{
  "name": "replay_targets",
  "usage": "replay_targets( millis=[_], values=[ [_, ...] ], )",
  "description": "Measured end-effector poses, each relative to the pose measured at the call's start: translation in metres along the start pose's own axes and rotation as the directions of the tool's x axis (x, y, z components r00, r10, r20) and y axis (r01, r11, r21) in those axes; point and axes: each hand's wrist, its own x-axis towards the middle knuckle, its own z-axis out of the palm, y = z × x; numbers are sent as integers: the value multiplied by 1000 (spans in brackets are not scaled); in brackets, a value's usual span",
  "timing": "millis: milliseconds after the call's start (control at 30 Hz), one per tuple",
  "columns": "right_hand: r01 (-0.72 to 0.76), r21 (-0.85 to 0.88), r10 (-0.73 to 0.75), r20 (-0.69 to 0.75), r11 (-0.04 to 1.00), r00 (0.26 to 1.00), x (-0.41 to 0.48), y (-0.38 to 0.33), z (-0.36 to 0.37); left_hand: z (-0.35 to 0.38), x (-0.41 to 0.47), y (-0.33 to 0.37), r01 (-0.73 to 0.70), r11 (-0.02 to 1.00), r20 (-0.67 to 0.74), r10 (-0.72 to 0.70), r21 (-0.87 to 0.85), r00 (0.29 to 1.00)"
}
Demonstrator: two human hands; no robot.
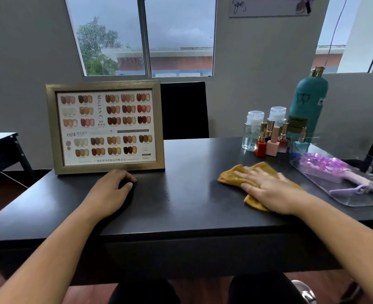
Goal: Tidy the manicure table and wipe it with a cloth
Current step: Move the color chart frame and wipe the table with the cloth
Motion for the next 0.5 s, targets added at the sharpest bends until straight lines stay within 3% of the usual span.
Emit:
replay_targets(
  millis=[100,167,233,333,433,500],
  values=[
    [-347,-34,345,-37,937,938,-1,-5,9,0,0,1,3,1000,1,-3,8,1000],
    [-386,-31,384,-50,922,922,2,-35,16,0,-1,2,8,1000,2,-8,5,1000],
    [-282,-45,280,-46,958,959,8,-78,26,-1,-1,2,14,1000,7,-14,7,1000],
    [33,-62,-33,-6,998,999,5,-138,43,-2,0,2,19,1000,18,-19,8,1000],
    [384,62,-388,65,921,919,-6,-150,42,-3,0,1,21,1000,23,-21,3,999],
    [460,317,-504,70,829,861,-13,-130,30,-3,1,0,19,1000,22,-19,-4,1000]
  ],
)
